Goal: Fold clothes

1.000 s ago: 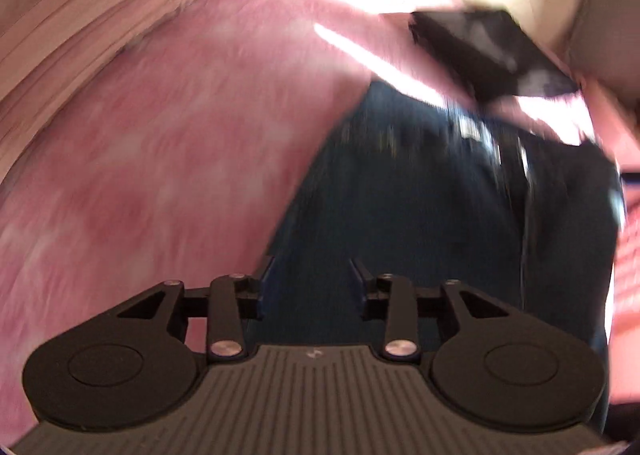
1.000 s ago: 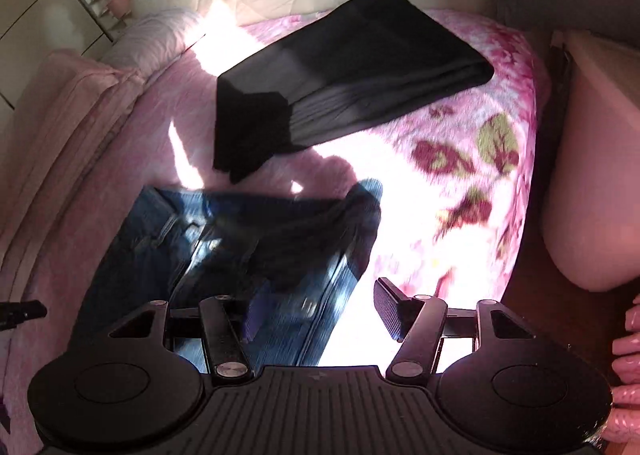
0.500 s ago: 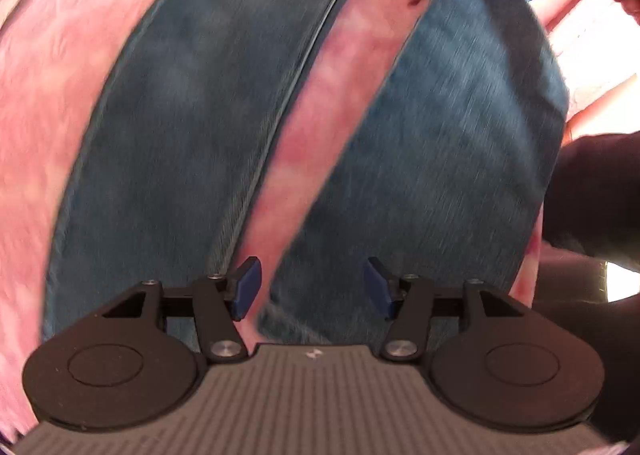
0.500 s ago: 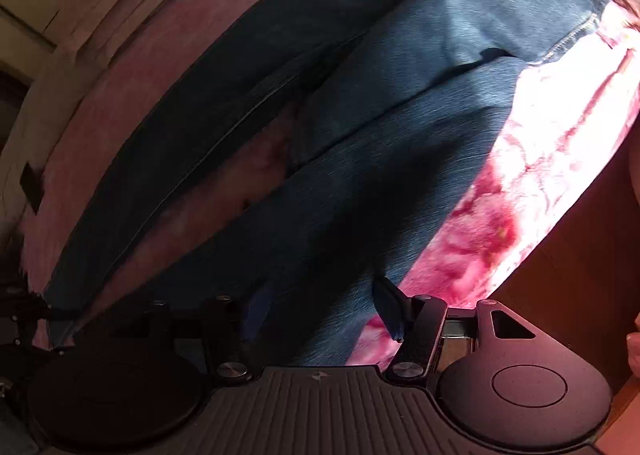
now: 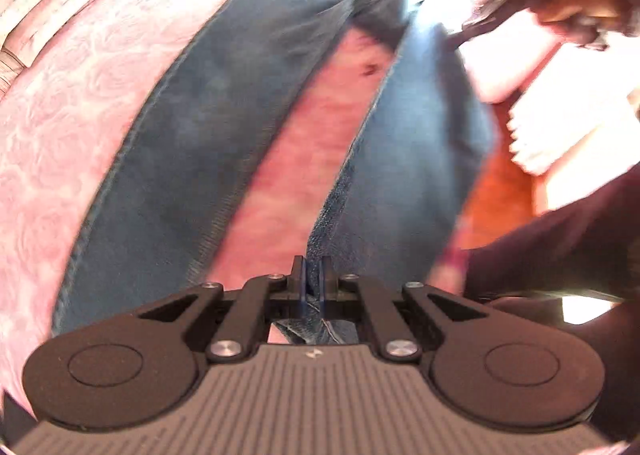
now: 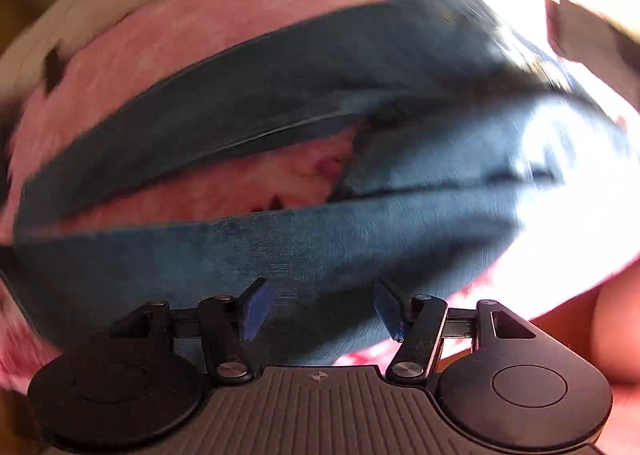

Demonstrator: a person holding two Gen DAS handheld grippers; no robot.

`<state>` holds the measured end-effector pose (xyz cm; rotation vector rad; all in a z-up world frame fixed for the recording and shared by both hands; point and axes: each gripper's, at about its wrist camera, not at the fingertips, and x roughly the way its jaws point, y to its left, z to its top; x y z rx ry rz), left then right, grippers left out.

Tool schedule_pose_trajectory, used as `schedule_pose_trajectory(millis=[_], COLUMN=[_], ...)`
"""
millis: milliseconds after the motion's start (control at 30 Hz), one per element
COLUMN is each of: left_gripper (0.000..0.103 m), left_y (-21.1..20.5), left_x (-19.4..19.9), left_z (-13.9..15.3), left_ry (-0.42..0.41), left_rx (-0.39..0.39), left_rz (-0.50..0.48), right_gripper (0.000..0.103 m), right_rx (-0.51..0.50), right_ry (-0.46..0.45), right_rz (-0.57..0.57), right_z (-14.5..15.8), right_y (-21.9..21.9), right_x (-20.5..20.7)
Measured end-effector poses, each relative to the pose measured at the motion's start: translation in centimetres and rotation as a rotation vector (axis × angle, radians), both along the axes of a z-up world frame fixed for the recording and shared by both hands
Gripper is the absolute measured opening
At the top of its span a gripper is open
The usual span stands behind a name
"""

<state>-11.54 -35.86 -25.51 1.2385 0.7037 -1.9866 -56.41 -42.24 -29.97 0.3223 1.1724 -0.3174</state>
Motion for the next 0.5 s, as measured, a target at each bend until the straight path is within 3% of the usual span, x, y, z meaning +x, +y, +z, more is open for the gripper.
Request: schedule_pose_trajectory(millis=[233,333,367,400,433,500], left_gripper=[0.002,0.002,0.002,0.002,0.002,0.002], left_y=[6.3,7.0,6.9,6.7,6.4,5.4], left_x=[-4.9,-6.4,-6.4,-6.5,-6.4,-5.6], left_z=[4.8,6.2,6.7,7.3,8.0,10.1], left_ry=[0.015,-0.021,-0.041,-0.062,-0.083,-0.147], left_rx=[0.035,0.002,-0.021,-0.045,-0.071,-0.156], left_rz=[0.025,0.053,0.068,0.082,0.096,0.117], right_gripper=[0.069,0.069,0.059,0.024,0.005,0.004], right_rx=[-0.324,-0.338,-0.306,-0.287,-0.290,-0.294], right_ry=[0.069,0.071,0.076,0.079,0.078,0.068], right_rz=[0.771,0.994,1.038,1.069,1.083,1.099], right_z=[-1.7,-2.7,-2.8,-2.8,-2.5,-1.7], right_y=[4.3,4.7,4.1,3.7,3.6,3.3], right_x=[1.2,0.4,-0.4,-0.4,-0.2,0.2])
